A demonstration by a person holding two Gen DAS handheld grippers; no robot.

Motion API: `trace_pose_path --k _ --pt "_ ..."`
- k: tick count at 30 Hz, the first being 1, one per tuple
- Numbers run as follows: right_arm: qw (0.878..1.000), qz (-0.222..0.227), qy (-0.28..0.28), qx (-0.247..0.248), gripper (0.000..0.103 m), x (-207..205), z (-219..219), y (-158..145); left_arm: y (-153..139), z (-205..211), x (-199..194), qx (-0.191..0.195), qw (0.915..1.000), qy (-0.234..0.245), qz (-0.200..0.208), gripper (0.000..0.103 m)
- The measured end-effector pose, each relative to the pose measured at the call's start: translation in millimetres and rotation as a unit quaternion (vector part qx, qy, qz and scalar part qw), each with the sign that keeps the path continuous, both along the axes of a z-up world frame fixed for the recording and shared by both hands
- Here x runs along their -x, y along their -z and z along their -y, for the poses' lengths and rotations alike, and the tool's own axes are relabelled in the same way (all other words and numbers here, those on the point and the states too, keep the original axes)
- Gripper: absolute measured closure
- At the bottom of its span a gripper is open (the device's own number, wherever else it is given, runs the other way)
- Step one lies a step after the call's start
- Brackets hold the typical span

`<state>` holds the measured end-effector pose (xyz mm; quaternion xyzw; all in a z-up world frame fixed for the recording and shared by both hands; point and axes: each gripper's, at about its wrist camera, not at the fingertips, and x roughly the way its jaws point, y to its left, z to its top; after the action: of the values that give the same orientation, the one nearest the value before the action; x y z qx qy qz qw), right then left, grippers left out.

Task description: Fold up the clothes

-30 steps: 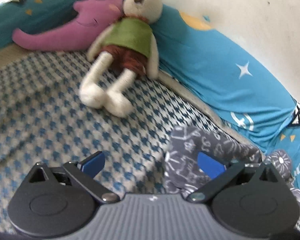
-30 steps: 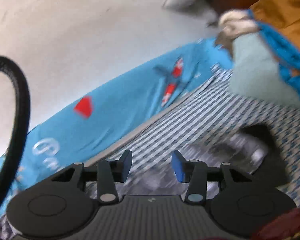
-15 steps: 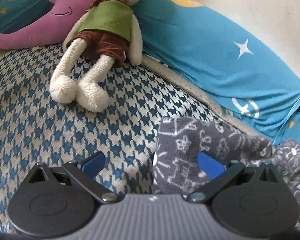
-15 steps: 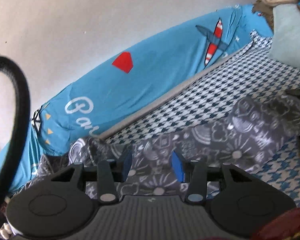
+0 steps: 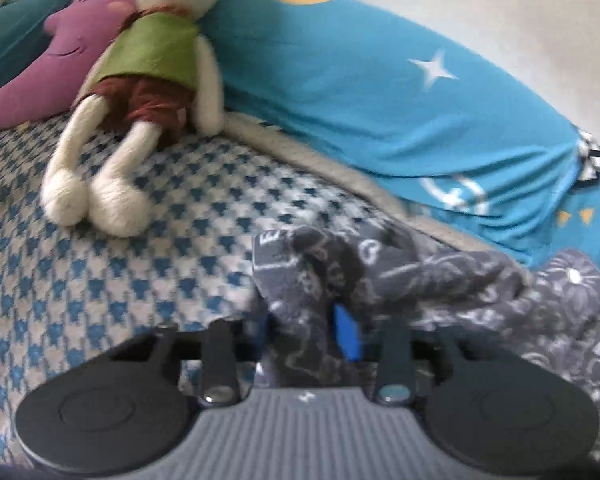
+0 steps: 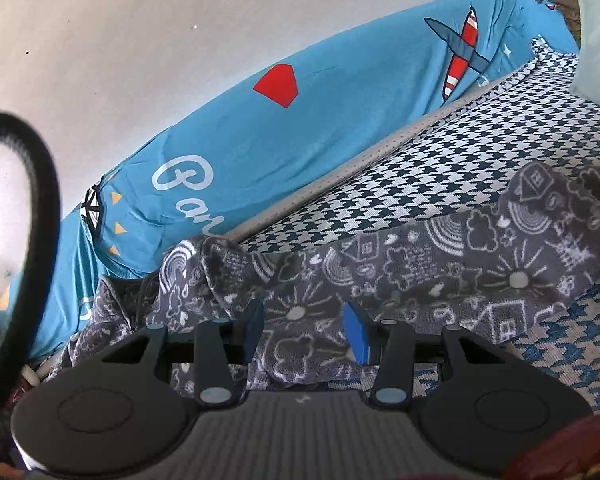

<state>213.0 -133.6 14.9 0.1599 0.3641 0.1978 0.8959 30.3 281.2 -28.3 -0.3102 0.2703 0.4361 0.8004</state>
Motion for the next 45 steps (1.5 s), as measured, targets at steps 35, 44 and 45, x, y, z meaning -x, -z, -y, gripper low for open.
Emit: trace_pose_path --k 35,44,45 --pt "1.0 -0.014 0.0 -0.008 0.059 -2.6 3.2 -0.4 -38.9 126.6 -8.7 -0.088 0.9546 0.263 0.108 0.013" --pt "1.0 -0.018 -0.009 -0.003 0.059 -2.0 0.5 2.1 -12.7 94.8 -28.0 -0.046 0.9743 0.197 0.099 0.001" --pt "1.0 -0.018 -0.009 -0.003 0.059 -2.2 0.9 1.9 -9.7 92.4 -30.3 -0.042 0.9755 0.192 0.099 0.0"
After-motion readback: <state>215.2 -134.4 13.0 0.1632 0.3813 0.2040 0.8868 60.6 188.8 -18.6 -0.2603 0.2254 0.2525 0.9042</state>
